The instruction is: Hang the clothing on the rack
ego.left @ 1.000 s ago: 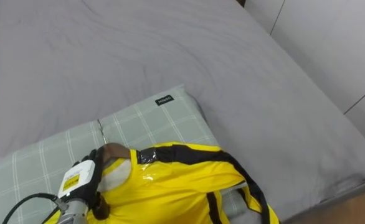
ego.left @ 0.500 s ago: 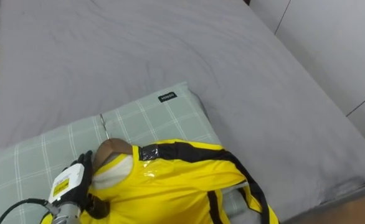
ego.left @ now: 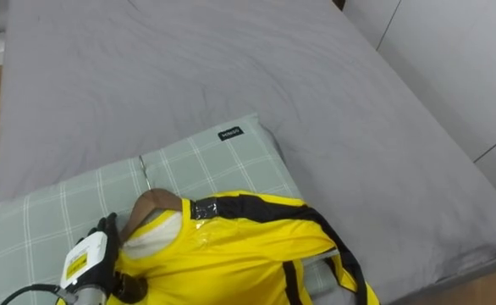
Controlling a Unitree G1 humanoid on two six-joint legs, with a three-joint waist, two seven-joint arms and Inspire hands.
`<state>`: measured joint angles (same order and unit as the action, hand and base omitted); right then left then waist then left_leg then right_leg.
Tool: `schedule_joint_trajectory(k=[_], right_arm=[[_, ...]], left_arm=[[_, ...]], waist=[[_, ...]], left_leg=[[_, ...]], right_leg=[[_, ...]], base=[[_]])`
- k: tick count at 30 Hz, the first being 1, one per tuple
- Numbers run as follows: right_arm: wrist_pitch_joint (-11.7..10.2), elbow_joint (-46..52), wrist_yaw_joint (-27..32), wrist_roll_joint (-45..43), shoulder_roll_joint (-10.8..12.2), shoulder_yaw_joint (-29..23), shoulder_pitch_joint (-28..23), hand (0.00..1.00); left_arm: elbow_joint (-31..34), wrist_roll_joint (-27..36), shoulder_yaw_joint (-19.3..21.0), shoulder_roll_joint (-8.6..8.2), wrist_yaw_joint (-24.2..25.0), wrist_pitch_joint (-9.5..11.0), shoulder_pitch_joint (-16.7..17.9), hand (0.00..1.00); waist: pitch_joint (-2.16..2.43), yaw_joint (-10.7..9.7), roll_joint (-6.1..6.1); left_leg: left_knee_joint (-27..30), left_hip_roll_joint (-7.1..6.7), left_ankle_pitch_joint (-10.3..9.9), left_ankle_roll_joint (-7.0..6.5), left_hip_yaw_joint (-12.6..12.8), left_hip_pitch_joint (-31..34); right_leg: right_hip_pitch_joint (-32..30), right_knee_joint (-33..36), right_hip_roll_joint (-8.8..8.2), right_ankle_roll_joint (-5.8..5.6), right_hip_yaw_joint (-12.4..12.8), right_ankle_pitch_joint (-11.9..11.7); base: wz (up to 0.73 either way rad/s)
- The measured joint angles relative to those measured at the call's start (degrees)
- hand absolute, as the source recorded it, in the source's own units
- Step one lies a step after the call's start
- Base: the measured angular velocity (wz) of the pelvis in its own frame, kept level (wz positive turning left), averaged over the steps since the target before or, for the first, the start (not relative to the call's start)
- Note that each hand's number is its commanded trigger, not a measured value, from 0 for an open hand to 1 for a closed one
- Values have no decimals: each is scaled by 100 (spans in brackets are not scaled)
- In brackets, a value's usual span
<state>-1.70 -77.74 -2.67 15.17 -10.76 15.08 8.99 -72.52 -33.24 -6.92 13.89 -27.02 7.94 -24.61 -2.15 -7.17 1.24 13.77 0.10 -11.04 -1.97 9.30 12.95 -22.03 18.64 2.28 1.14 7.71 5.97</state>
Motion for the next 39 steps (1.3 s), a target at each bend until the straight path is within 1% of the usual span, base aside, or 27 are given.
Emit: schedule_joint_trajectory(k=[3,6,7,12,14,17,19,23,25,27,29,30,31,32,34,35,36,38,39], right_arm=[[24,0,0,-60,2,-4,12,0],[54,1,1,-178,5,-4,41,0],[57,0,1,-206,7,-4,45,0],[56,-2,1,-227,15,-4,46,0],[56,-1,0,-217,24,-1,44,0],[54,7,-3,-181,36,11,46,0],[46,3,-4,-176,39,13,49,0],[35,2,-13,-180,58,-4,81,0],[36,6,-63,-195,60,-4,80,0],[36,5,-102,-201,54,-23,80,0],[36,6,-114,-219,37,-73,81,0],[36,9,-113,-224,27,-74,84,0],[35,10,-113,-224,21,-74,89,0],[35,11,-113,-226,20,-76,93,0],[36,8,-113,-224,19,-83,98,0],[36,7,-113,-224,19,-84,98,0],[38,8,-113,-224,19,-86,98,0],[47,8,-113,-223,18,-86,98,0],[54,8,-115,-223,14,-86,98,0]], left_arm=[[-68,-3,4,-8,2,0,28,0],[-68,3,4,-14,9,0,62,0],[-67,19,5,-14,11,0,62,0],[-69,230,6,-12,17,-3,63,0],[-73,239,0,-14,37,-6,63,0],[-86,416,-4,-34,217,-20,65,0],[-107,512,-8,-49,361,-35,65,0],[-118,512,-1,-48,461,-40,64,0],[-140,557,3,-48,552,-41,64,0],[-167,569,4,-48,624,-45,60,0],[-170,577,4,-48,690,-71,56,26],[-169,613,2,-48,752,-96,55,46],[-170,647,2,-49,784,-117,54,55],[-173,649,4,-49,796,-126,51,56],[-180,681,11,-42,814,-153,24,64],[-182,683,11,-32,810,-164,11,71],[-183,685,19,3,796,-188,-20,75],[-178,690,76,62,772,-243,-89,78],[-176,764,122,101,774,-279,-145,82]], waist=[[3,4,20],[-1,15,67],[9,18,87],[24,36,124],[25,66,124],[25,141,116],[28,144,114],[26,134,91],[25,136,57],[36,124,18],[52,125,-20],[53,126,-37],[52,125,-51],[50,125,-54],[48,126,-58],[47,126,-58],[47,126,-57],[46,121,-55],[45,113,-53]], left_leg=[[16,-1,0,1,4,-2],[71,0,0,1,10,8],[97,2,0,1,9,28],[134,1,0,1,-7,46],[145,6,-1,1,-9,42],[147,42,-1,1,-13,35],[148,43,-1,1,-8,28],[131,47,-2,-1,-2,9],[37,34,-3,-1,-1,-40],[-11,31,-2,-1,-2,-64],[-5,38,0,-1,-3,-65],[2,40,8,-2,-3,-68],[1,40,13,-1,-3,-71],[2,40,13,-1,-3,-70],[1,40,13,-1,-3,-70],[1,38,13,-1,-3,-71],[1,34,15,-4,-3,-72],[0,24,19,-11,-2,-74],[-4,16,24,-18,-3,-77]], right_leg=[[2,9,0,0,5,0],[1,1,1,0,7,1],[1,-4,0,1,6,1],[4,-9,-7,2,1,-2],[21,-17,-3,1,3,-11],[93,-119,20,6,2,-97],[122,-178,20,-3,1,-127],[169,-210,19,-11,-2,-162],[172,-211,17,-12,-2,-162],[172,-213,15,-11,-14,-163],[173,-212,18,-8,-19,-165],[177,-211,19,-7,-19,-165],[178,-212,18,-7,-19,-165],[178,-215,18,-7,-19,-164],[178,-221,17,-7,-19,-164],[179,-220,15,-7,-19,-164],[179,-220,10,-8,-19,-164],[180,-217,0,-10,-19,-162],[180,-213,-7,-13,-19,-160]], base=[[0],[0],[0],[0],[0],[0],[0],[0],[0],[0],[0],[0],[0],[0],[0],[0],[0],[0],[0]])
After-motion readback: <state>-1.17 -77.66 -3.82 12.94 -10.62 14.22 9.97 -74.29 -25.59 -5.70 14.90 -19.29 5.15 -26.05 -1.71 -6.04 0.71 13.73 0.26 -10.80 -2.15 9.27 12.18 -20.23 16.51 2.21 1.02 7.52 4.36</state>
